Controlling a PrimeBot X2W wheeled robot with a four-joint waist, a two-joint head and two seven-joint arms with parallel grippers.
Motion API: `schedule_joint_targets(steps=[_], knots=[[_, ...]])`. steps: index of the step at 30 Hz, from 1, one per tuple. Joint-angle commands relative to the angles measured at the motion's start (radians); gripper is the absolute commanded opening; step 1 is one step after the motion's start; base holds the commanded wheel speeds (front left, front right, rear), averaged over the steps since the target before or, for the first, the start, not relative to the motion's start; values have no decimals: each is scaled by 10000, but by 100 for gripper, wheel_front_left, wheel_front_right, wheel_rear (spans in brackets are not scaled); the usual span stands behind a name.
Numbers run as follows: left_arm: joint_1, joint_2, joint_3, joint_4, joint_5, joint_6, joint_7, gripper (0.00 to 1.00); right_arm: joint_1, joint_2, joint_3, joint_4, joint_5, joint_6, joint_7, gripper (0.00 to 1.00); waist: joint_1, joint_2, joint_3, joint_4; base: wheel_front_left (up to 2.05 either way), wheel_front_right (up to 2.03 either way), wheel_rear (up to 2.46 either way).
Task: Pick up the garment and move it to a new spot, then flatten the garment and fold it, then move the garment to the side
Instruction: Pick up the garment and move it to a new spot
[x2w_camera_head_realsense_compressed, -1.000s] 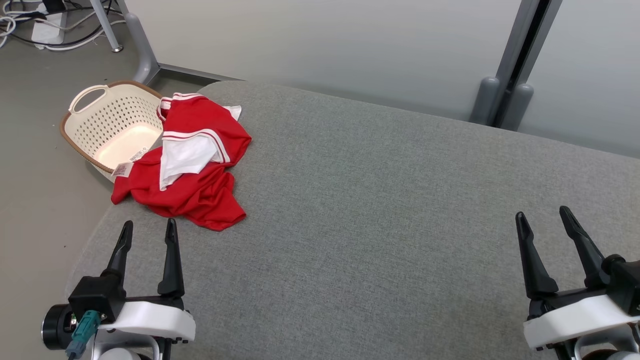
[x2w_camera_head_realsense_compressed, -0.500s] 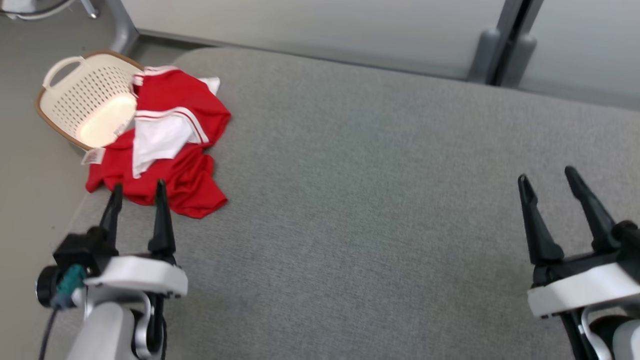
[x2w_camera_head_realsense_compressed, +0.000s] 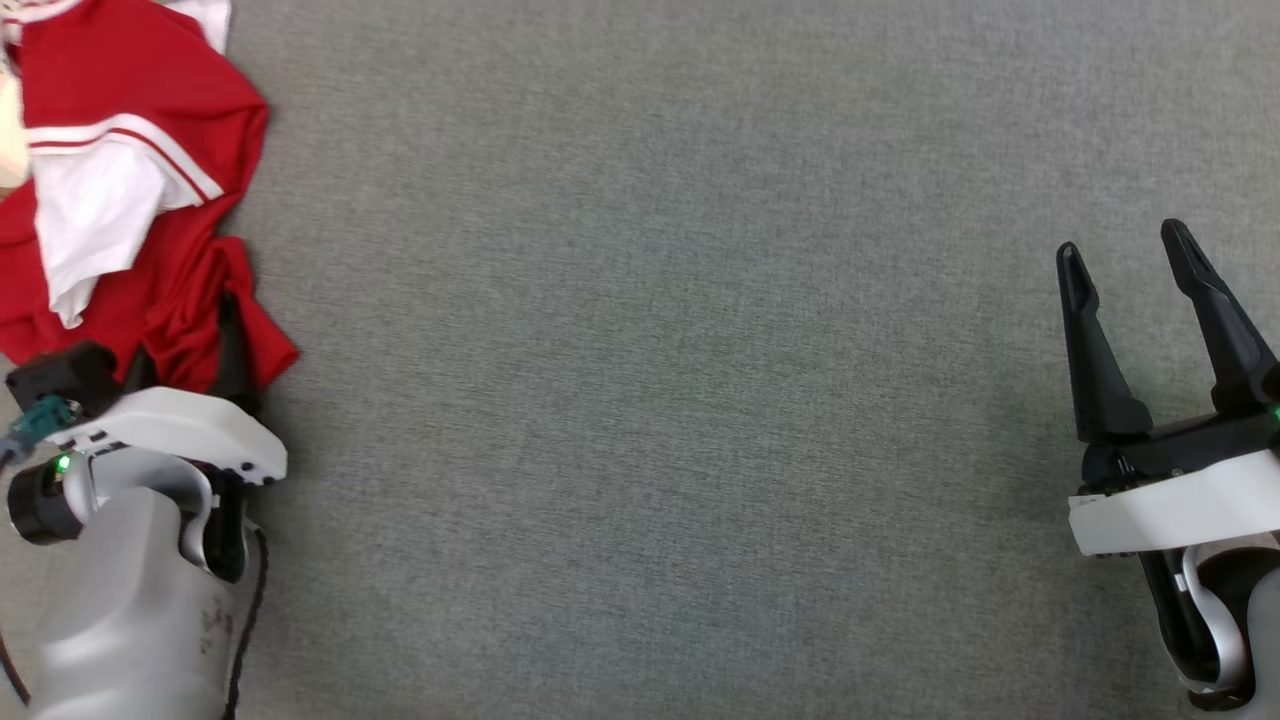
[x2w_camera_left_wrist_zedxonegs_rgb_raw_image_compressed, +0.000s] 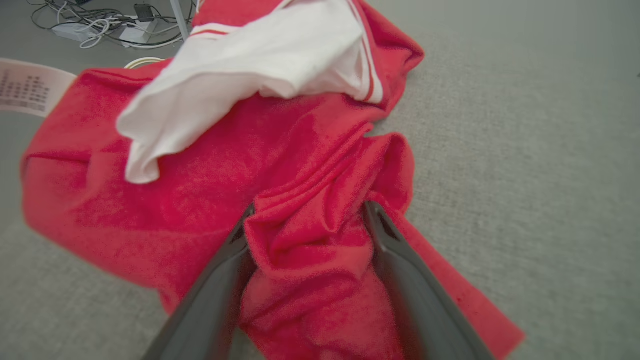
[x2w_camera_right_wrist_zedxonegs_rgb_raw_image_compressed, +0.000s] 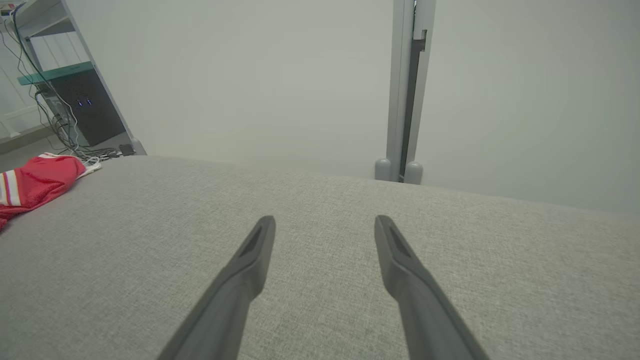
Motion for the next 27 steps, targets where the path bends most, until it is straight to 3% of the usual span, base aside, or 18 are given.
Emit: schedule_joint_targets(steps=[1, 3, 4, 5, 10, 18, 27], knots=[[-180, 51, 22, 80, -56, -25, 52, 100, -117, -30, 8, 25, -8, -4, -76, 100, 0, 0, 284, -245, 0, 0, 0], [-332, 9, 47, 569, -9, -71, 69, 100, -161, -22, 17, 104, 0, -4, -128, 100, 0, 0, 311, -255, 0, 0, 0], [-371, 18, 86, 696, 2, -121, 70, 23, -185, -11, 22, 139, 3, -4, -163, 100, 0, 0, 315, -253, 0, 0, 0], [-407, 40, 150, 708, -2, -135, 78, 0, -215, 0, 10, 159, 2, -4, -188, 100, 0, 0, 302, -241, 0, 0, 0], [-58, 161, 592, -321, 366, -170, 30, 0, -200, -2, -105, 389, -95, -4, -359, 100, 0, 0, -92, -120, 0, 0, 0], [1420, -89, 1149, -3272, 1281, -254, 20, 0, 290, 161, -182, 784, 33, -4, -608, 100, 0, 0, -1528, 20, 0, 0, 0], [3599, -595, 547, -6532, 2151, -262, 127, 0, 934, 421, -8, 1124, 212, -4, -813, 100, 0, 0, -2914, -661, 0, 0, 0]])
